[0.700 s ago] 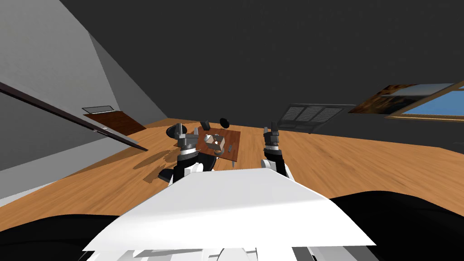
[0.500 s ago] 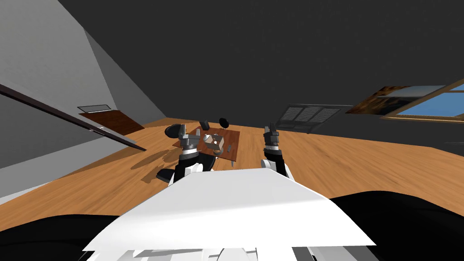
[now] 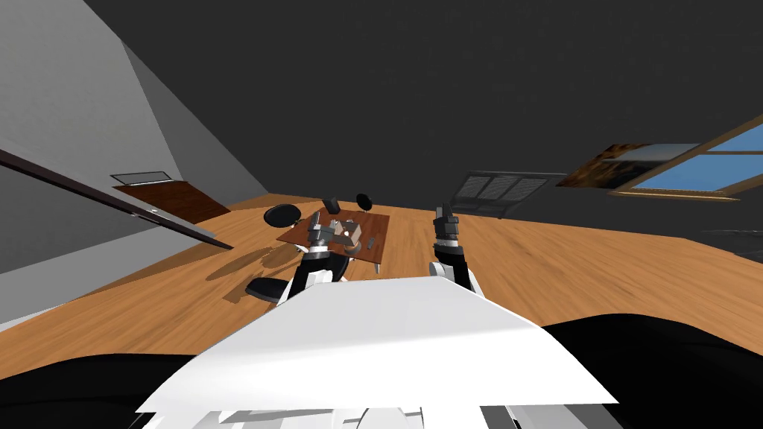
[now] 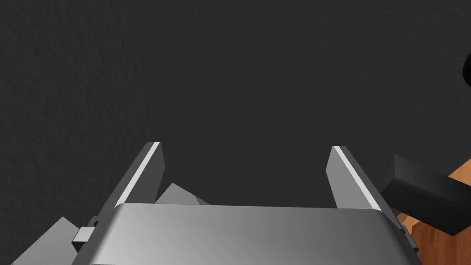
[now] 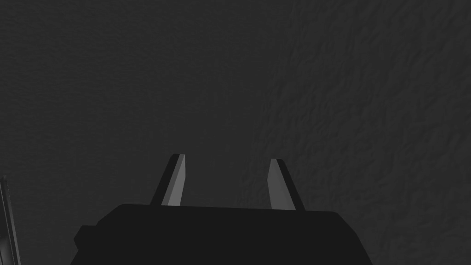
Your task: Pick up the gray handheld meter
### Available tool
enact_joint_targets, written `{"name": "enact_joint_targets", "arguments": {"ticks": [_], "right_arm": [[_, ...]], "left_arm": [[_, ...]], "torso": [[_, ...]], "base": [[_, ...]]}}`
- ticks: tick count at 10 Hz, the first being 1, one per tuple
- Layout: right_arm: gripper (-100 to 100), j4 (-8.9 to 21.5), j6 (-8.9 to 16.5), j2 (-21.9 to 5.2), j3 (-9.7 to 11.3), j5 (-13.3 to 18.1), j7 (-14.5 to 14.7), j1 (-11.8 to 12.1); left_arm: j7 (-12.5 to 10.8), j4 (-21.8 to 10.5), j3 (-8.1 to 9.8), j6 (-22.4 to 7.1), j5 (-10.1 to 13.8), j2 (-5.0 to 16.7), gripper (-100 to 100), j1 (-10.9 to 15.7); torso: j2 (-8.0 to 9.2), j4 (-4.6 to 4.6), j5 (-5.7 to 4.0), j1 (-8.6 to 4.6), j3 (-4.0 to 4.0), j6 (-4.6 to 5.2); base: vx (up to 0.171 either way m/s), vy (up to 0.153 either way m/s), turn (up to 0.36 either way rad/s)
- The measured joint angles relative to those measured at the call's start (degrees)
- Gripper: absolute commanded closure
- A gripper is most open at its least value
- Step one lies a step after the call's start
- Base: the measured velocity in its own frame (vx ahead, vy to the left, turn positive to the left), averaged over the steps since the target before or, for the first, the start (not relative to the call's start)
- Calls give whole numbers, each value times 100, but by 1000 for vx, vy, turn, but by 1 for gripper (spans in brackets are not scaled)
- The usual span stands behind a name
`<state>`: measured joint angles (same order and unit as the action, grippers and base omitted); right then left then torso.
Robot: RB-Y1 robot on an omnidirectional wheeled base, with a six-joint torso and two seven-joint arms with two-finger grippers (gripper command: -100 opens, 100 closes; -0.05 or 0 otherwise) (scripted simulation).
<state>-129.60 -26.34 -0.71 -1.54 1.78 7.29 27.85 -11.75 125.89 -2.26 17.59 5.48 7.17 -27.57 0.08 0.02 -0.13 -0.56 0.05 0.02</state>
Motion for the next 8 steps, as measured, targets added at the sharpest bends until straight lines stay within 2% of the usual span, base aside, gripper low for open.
{"name": "enact_joint_targets", "arguments": {"ticks": [2,3,5,6,7,8], "right_arm": [[0,0,0,0,0,0,0,0],[0,0,0,0,0,0,0,0],[0,0,0,0,0,0,0,0],[0,0,0,-1,-1,0,0,0],[0,0,0,-1,-1,0,0,0],[0,0,0,-1,-1,0,0,1]], "left_arm": [[-62,-364,37,-108,99,132,-100,56],[-146,-635,139,-236,223,288,-100,183],[-192,-843,114,-421,303,354,-100,145],[-214,-881,133,-518,347,403,-100,145],[-287,-1073,189,-608,448,531,-100,172],[-320,-1165,204,-695,486,559,-100,208]], "torso": [[0,0,3,14,0,-1],[-3,0,1,3,-1,0],[3,0,1,3,1,-1],[-1,1,1,14,0,-2],[-7,-1,3,18,-4,-1],[-8,-1,4,24,-4,-2]], "base": [[-18,-131,-45],[-7,-136,-14],[-22,-122,-26],[7,-104,-42],[4,-87,-18],[-9,-114,-56]]}}
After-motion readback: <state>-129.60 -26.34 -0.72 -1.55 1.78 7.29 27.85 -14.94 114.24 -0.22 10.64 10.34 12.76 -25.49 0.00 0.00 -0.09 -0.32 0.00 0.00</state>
